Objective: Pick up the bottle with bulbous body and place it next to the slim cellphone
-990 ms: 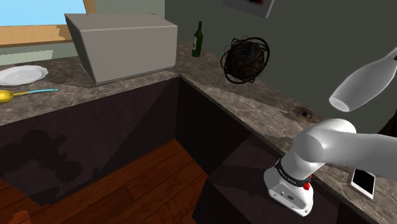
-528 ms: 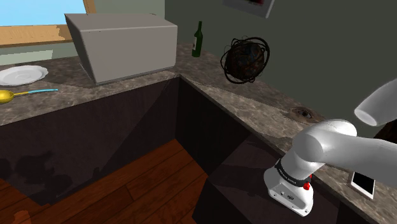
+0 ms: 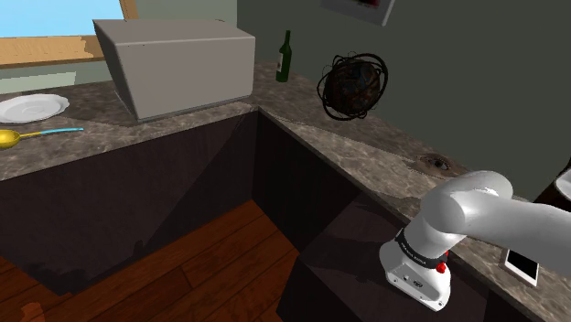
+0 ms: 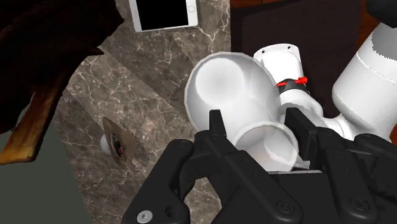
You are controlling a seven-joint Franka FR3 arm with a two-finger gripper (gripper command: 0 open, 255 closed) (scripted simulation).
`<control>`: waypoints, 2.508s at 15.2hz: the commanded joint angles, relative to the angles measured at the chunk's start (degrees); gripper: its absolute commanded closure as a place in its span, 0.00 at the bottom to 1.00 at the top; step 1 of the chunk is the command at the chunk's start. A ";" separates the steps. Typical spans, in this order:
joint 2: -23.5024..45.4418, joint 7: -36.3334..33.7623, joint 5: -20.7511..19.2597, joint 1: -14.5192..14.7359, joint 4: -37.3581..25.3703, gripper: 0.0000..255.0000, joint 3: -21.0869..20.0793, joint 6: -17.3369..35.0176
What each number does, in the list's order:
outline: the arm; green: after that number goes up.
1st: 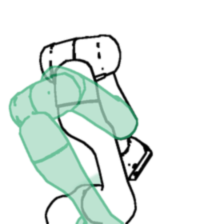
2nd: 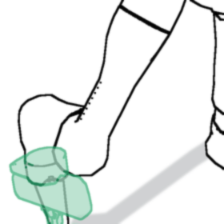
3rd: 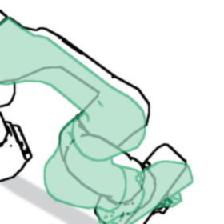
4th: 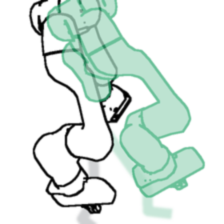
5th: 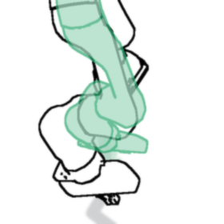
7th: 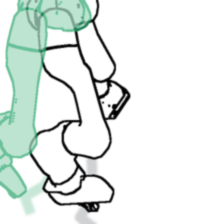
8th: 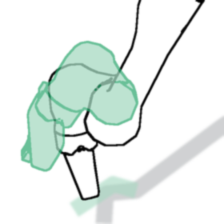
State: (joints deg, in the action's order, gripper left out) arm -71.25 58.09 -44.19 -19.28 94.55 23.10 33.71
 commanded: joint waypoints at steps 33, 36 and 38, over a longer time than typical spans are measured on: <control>-13.40 33.99 -28.27 -8.40 0.52 1.00 10.18 2.19; -15.84 33.34 -28.55 -9.12 3.50 1.00 10.67 2.78; -17.44 32.98 -28.81 -9.61 5.41 1.00 11.03 3.17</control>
State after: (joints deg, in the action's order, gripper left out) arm -87.87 91.06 -72.62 -28.71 99.09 33.82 36.57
